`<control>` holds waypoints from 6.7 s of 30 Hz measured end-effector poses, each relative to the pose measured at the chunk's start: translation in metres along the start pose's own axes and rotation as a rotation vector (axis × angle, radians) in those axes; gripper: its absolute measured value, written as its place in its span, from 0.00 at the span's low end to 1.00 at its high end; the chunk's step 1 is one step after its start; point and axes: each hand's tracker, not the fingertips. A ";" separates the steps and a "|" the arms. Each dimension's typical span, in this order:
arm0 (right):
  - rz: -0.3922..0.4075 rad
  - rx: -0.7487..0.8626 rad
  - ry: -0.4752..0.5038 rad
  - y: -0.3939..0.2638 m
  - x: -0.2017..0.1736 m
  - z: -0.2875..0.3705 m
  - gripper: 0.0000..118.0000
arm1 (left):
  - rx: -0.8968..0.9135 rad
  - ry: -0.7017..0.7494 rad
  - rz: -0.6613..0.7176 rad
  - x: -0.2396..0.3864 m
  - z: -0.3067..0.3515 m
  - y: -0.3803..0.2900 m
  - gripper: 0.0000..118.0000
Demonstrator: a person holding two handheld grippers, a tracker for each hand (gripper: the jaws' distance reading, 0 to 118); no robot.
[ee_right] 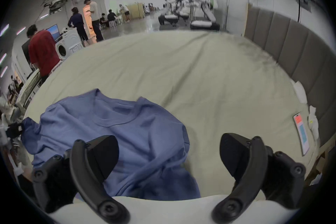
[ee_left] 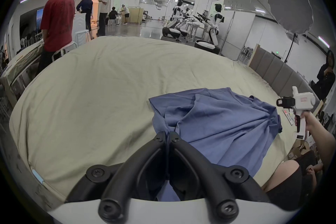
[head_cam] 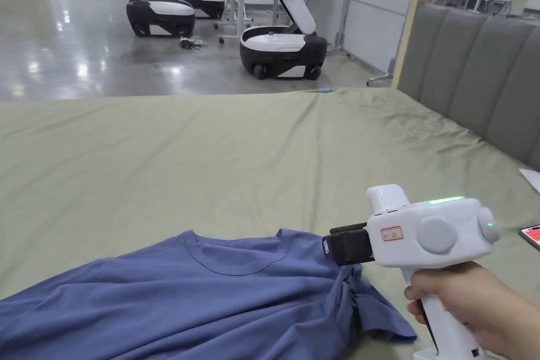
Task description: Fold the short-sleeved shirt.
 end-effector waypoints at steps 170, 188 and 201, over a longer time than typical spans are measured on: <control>0.161 0.399 0.260 -0.065 -0.190 0.177 0.01 | 0.032 0.225 0.138 -0.010 0.007 -0.042 0.05; 0.132 -0.041 0.063 0.129 -0.159 -0.143 0.95 | 0.080 0.154 0.065 0.022 0.023 -0.018 0.05; 0.246 -0.076 0.019 0.097 -0.156 -0.164 0.04 | 0.067 0.178 0.102 0.023 0.013 -0.014 0.05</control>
